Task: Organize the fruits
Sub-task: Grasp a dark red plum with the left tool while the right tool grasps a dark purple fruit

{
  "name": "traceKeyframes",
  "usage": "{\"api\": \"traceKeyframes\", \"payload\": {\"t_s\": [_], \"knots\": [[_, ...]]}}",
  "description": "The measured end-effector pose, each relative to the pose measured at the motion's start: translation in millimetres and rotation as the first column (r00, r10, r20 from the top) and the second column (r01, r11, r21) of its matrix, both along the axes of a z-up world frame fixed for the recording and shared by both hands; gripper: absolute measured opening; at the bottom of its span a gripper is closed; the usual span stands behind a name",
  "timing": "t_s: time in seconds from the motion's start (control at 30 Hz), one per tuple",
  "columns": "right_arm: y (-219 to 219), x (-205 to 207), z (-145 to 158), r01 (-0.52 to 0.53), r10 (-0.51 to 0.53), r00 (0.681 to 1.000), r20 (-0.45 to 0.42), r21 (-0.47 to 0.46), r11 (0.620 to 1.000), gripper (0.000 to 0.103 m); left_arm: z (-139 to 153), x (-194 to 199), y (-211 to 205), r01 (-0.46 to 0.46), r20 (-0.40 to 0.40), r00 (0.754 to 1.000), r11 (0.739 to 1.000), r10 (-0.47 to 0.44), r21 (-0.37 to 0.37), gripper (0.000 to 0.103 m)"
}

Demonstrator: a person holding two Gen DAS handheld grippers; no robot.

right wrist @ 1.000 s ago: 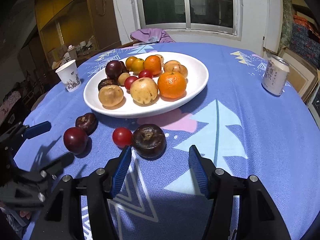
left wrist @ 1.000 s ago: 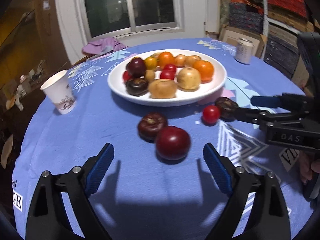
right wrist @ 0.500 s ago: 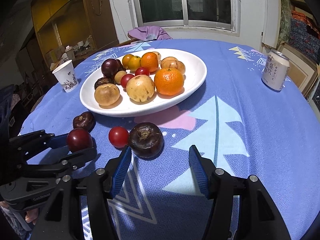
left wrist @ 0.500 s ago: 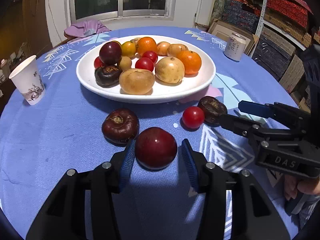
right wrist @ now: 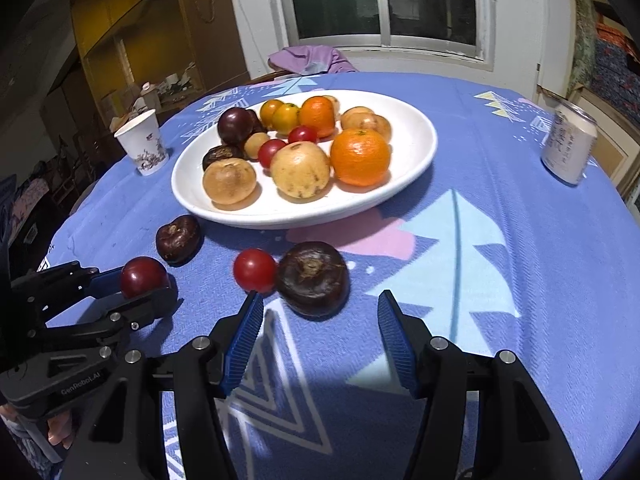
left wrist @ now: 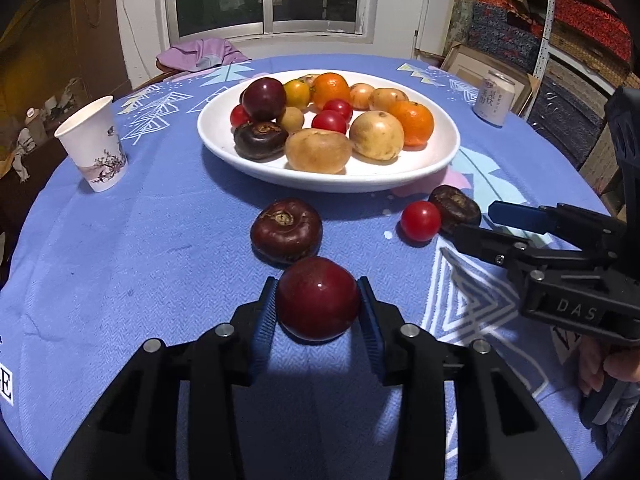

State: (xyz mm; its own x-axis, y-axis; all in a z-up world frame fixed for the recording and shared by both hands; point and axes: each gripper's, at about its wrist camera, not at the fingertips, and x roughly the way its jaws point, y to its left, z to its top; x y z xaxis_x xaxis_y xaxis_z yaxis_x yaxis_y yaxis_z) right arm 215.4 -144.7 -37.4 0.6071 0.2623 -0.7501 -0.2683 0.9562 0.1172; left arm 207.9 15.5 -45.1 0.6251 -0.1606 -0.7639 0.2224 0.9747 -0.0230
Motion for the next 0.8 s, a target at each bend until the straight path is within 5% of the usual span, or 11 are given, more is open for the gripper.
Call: {"api": "traceKeyframes", "payload": {"t_s": [0.37, 0.43, 0.8], "knots": [[4, 19, -6, 0.026, -0.027, 0.999, -0.036, -0.011, 1.0, 0.056, -3, 2, 2, -0.004, -0.021, 1.0, 1.0, 0.005, 0.002, 0.041], [9, 19, -5, 0.003, -0.004, 0.999, -0.031, -0.023, 1.0, 0.042, -3, 2, 1, -0.005, -0.021, 1.0, 1.0, 0.005, 0.01, 0.041], [17, 16, -5, -0.016, 0.015, 1.0, -0.02, -0.054, 0.998, 0.042, -4, 1, -1, -0.011, -0.014, 1.0, 0.999, 0.011, 0.036, 0.041]]}}
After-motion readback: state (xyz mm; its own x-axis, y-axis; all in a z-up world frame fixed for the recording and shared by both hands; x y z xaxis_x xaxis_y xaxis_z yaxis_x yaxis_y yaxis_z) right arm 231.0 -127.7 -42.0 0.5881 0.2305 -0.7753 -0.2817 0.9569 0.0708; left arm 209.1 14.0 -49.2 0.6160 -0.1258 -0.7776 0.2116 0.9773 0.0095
